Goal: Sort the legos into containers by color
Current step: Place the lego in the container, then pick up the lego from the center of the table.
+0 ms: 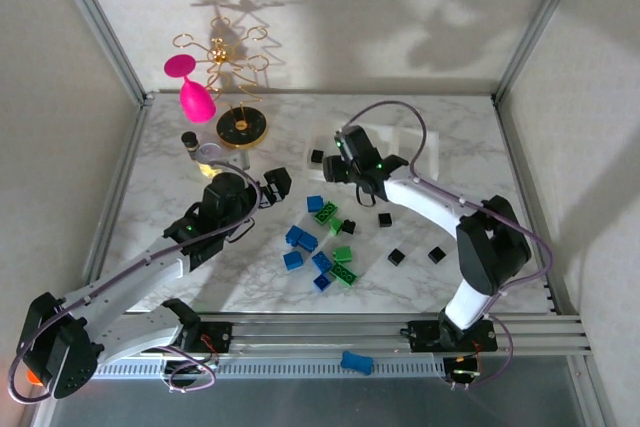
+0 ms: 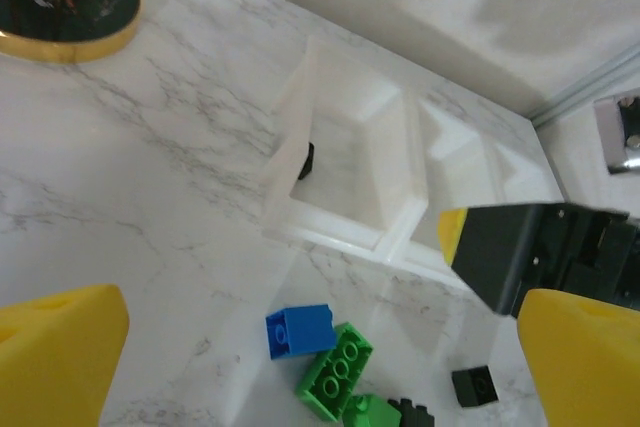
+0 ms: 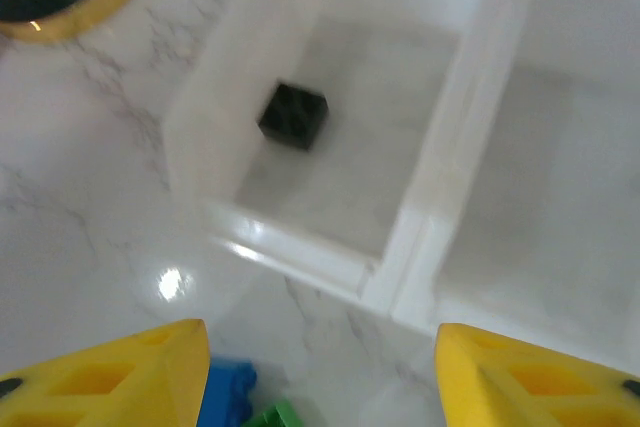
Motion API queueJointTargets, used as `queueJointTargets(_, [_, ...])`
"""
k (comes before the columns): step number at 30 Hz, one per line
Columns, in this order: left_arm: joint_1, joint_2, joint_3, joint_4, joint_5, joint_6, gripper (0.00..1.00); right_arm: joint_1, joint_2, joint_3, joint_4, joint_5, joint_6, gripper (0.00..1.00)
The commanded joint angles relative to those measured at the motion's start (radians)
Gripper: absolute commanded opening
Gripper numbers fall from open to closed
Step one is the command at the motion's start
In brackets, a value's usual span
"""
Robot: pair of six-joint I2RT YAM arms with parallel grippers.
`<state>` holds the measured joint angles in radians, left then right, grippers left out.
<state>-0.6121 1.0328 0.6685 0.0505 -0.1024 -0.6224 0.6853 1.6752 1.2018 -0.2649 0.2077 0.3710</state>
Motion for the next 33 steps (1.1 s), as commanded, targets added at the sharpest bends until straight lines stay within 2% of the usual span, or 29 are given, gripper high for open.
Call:
queueJointTargets(1, [-0.034,-0.005,-0.027,0.004,0.027,-0.042,1.00,0.035,-0.036,-0.116,-0.003,0.014,0.085,0.64])
queueJointTargets(11, [-0.088,0.010,-0.077,0.054,0.014,-0.106,1.00,0.113,-0.088,-0.315,0.033,0.028,0.242,0.70])
queueJointTargets(24, [-0.103,0.050,-0.050,0.040,-0.004,-0.095,1.00,0.126,-0.075,-0.371,0.024,0.083,0.334,0.69])
queueJointTargets(33, [-0.104,0.059,-0.043,0.031,-0.008,-0.086,1.00,0.127,-0.168,-0.412,-0.034,0.119,0.352,0.68])
